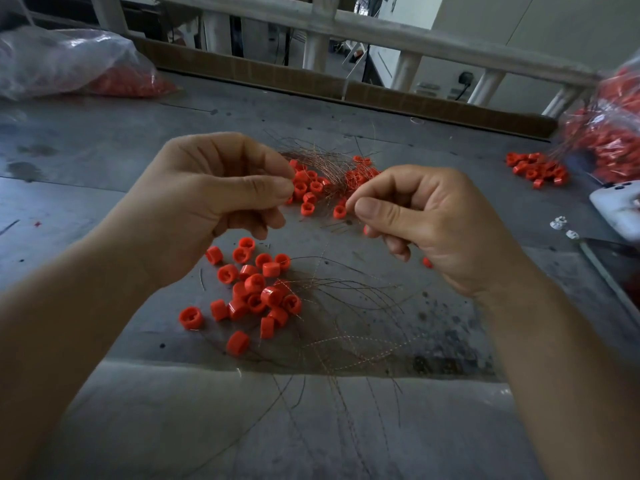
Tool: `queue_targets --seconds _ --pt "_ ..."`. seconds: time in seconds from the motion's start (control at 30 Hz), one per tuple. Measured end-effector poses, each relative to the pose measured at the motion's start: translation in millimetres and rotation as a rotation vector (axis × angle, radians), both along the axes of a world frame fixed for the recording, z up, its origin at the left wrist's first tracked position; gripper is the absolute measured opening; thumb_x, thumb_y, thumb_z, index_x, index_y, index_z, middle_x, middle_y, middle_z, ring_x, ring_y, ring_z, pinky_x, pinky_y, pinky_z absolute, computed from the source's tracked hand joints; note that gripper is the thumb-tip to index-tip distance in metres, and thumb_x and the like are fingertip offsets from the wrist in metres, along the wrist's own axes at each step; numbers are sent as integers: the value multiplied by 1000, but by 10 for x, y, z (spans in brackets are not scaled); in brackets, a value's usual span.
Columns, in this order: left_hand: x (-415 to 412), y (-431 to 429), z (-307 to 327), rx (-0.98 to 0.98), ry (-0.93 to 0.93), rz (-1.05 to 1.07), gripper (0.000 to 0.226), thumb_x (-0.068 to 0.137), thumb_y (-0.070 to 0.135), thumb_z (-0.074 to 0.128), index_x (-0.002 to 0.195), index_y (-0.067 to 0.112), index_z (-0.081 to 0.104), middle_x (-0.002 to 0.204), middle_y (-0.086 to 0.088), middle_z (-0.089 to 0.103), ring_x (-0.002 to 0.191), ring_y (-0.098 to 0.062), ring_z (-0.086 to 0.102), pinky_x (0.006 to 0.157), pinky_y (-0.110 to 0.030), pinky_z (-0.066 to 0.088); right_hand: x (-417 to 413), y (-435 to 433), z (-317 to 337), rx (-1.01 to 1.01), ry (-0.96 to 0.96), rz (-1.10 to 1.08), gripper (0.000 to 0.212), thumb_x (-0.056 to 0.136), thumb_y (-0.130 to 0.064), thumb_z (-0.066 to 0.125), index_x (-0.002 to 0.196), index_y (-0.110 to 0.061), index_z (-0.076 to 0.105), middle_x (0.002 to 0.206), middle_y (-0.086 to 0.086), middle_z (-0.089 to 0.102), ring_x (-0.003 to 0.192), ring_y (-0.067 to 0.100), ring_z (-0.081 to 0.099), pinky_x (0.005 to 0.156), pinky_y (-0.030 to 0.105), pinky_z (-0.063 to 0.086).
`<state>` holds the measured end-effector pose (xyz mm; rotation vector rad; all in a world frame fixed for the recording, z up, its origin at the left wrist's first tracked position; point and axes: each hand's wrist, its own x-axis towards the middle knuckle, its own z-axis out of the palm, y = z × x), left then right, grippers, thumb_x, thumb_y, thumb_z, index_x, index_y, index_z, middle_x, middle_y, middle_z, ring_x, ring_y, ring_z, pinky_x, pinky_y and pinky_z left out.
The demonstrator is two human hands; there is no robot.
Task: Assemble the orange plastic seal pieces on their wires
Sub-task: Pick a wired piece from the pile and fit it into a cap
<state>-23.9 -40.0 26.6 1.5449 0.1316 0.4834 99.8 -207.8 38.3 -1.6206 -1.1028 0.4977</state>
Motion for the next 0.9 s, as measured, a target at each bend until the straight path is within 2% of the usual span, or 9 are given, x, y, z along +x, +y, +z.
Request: queue_targets --seconds 0.1,0.2,0.33,0.47,0.57,0.63,0.7,0.8,0.9 --pt "-6 18 2 145 26 56 31 40 33 74 69 20 72 61 1 67 55 -8 63 53 -16 52 40 -13 7 -7 -39 -26 15 68 -28 63 77 -16 65 56 -7 62 46 1 51 44 14 40" --pt "-7 19 -13 321 82 50 35 41 42 68 71 25 71 65 6 70 58 -3 64 56 -9 49 86 -23 0 -73 -90 -25 15 67 -27 64 77 -17 66 58 -8 64 52 0 55 48 13 43" --pt "-5 57 -79 508 270 -32 25 40 43 71 64 34 71 62 7 69 53 -3 62 55 -13 51 90 -16 -53 -270 -153 57 9 73 -12 71 76 -19 66 61 -10 64 58 -2 58 56 10 46" --pt "8 58 -118 692 425 -98 14 53 33 74 62 42 69 53 17 63 44 5 53 45 -7 40 27 47 -130 -477 -295 108 10 76 -18 72 78 -25 66 70 -11 64 67 -7 58 62 6 45" --pt "2 51 -113 711 477 -110 12 51 39 76 60 44 68 52 16 63 44 4 53 45 -7 39 18 78 -151 -514 -339 87 6 77 -28 70 76 -27 65 72 -10 64 67 -7 57 61 6 45" --pt "7 48 -110 694 473 -115 19 43 53 69 60 44 68 53 16 64 45 4 54 46 -7 41 37 86 -168 -484 -375 51 6 79 -31 68 75 -29 63 71 -12 63 68 -8 56 61 5 43" --pt "14 41 -116 689 450 -86 32 38 63 58 62 43 68 54 16 64 46 2 56 47 -13 45 52 101 -205 -422 -410 3 8 82 -28 65 76 -31 62 73 -15 61 71 -10 54 64 3 41" --pt "18 31 -115 673 413 2 43 36 67 52 67 41 68 60 12 67 55 -7 60 55 -22 50 58 147 -283 -346 -533 -55 12 84 -12 63 89 -21 69 79 -21 54 73 -12 51 71 0 38" --pt "44 50 -132 632 359 108 17 56 49 67 69 39 68 63 9 67 56 -4 59 48 -8 42 63 189 -340 -298 -630 -57 20 83 -4 63 98 -14 70 93 -15 55 83 -9 50 80 0 36"
